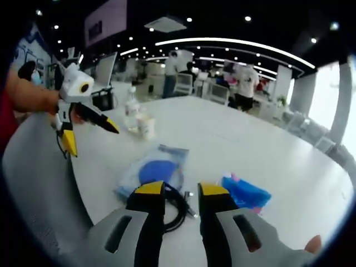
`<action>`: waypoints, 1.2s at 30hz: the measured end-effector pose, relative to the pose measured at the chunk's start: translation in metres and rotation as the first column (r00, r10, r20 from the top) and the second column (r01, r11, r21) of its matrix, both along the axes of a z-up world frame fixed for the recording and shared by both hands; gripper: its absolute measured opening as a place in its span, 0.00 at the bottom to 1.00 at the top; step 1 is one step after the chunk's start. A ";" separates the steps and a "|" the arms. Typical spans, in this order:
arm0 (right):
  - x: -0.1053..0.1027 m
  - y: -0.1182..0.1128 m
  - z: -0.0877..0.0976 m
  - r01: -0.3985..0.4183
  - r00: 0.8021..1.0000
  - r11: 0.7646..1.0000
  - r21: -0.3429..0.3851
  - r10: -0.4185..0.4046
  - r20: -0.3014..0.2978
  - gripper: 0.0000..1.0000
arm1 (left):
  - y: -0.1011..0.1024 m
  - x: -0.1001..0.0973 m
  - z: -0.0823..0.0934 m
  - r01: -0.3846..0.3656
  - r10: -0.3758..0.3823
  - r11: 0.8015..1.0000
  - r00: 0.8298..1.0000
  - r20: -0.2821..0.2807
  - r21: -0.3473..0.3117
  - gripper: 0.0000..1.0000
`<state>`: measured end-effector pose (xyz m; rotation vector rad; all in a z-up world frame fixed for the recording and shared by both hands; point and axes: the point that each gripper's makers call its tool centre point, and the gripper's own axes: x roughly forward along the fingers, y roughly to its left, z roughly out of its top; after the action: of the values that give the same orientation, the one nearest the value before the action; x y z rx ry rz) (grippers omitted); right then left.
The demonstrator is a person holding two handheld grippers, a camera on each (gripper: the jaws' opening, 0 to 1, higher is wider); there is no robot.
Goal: Arrange the tabletop items into an orderly group along one side of the table until the central work area is clear of visible clutter.
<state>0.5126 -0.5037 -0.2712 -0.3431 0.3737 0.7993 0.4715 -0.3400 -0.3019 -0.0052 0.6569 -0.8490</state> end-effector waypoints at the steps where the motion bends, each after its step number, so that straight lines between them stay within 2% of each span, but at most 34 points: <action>1: -0.003 0.003 -0.003 -0.009 1.000 1.000 -0.007 0.009 -0.007 0.23 | 0.000 0.000 0.001 0.004 -0.004 1.000 1.000 0.002 0.000 0.95; 5: -0.012 0.012 -0.009 -0.039 0.999 0.999 -0.017 0.039 -0.025 0.23 | -0.001 0.003 0.001 0.013 -0.013 1.000 1.000 0.006 0.002 0.95; 13: -0.033 0.031 -0.033 -0.139 0.986 0.988 -0.061 0.133 -0.099 0.25 | -0.005 0.003 0.003 0.031 -0.031 1.000 0.999 0.011 -0.007 0.95; 22: -0.041 0.041 -0.049 -0.186 0.974 0.980 -0.065 0.175 -0.147 0.26 | -0.017 0.003 -0.005 0.063 -0.063 0.998 0.998 -0.008 -0.017 0.94; 27: -0.037 0.036 -0.053 -0.177 0.974 0.982 -0.061 0.166 -0.156 0.26 | -0.035 0.009 -0.008 0.085 -0.086 0.996 0.996 -0.027 -0.029 0.93; 36: -0.015 0.003 -0.062 -0.081 0.984 0.995 -0.062 0.070 -0.162 0.25 | -0.069 0.027 -0.016 0.103 -0.105 0.994 0.993 -0.049 -0.046 0.89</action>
<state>0.4973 -0.5004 -0.3328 -0.3597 0.5418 0.8931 0.4983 -0.4089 -0.3175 -0.0320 0.6912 -0.9660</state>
